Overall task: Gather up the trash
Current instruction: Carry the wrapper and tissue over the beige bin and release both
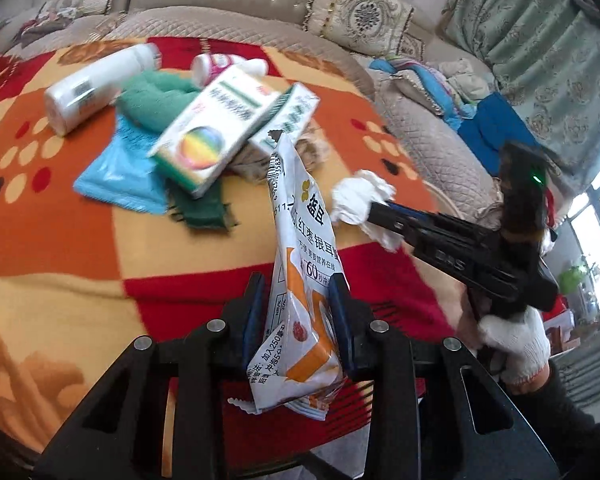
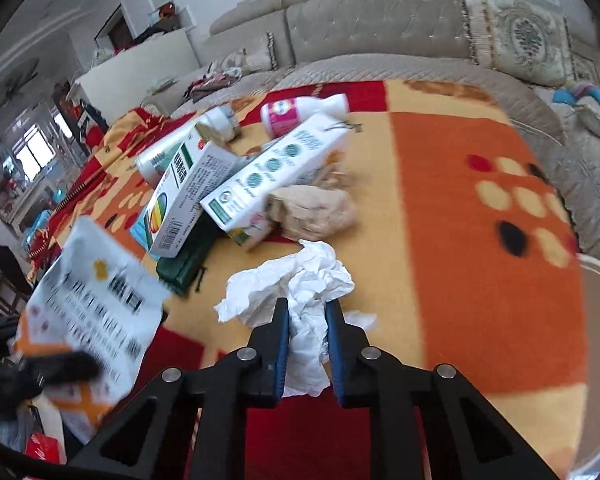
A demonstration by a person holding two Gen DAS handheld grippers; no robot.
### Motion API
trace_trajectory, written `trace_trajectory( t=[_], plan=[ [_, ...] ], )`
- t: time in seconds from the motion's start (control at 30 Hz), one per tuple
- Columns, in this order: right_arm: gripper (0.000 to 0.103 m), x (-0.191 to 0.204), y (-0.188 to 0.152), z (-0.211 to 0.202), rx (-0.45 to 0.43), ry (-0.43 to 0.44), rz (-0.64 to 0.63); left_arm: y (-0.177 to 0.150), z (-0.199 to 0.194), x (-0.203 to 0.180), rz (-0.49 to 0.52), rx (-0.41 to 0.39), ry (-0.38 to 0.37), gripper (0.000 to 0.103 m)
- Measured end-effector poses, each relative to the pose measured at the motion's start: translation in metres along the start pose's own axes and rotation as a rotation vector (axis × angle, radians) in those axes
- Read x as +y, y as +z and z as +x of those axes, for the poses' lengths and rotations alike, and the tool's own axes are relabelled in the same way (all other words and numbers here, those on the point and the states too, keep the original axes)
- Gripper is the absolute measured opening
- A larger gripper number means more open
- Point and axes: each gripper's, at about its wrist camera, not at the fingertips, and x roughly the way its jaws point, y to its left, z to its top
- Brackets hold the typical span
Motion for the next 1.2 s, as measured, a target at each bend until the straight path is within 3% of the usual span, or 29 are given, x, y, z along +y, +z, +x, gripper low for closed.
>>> trace_trajectory(
  t=[0.2,0.57,1.2],
  plan=[
    [0.017,-0.039,-0.012,-0.049,-0.071,-0.059,0.067,0.014,0.026,-0.039,0.033,0.014,-0.042,0.030],
    [0.017,-0.107,-0.033,-0.093,-0.115,-0.168,0.190,0.034,0.071,-0.113,0.127,0.036,-0.075,0.030],
    [0.017,-0.188,-0.058,-0.133,-0.154,-0.331,0.318,0.062,0.130,-0.218,0.267,0.049,-0.130,0.030]
  ],
)
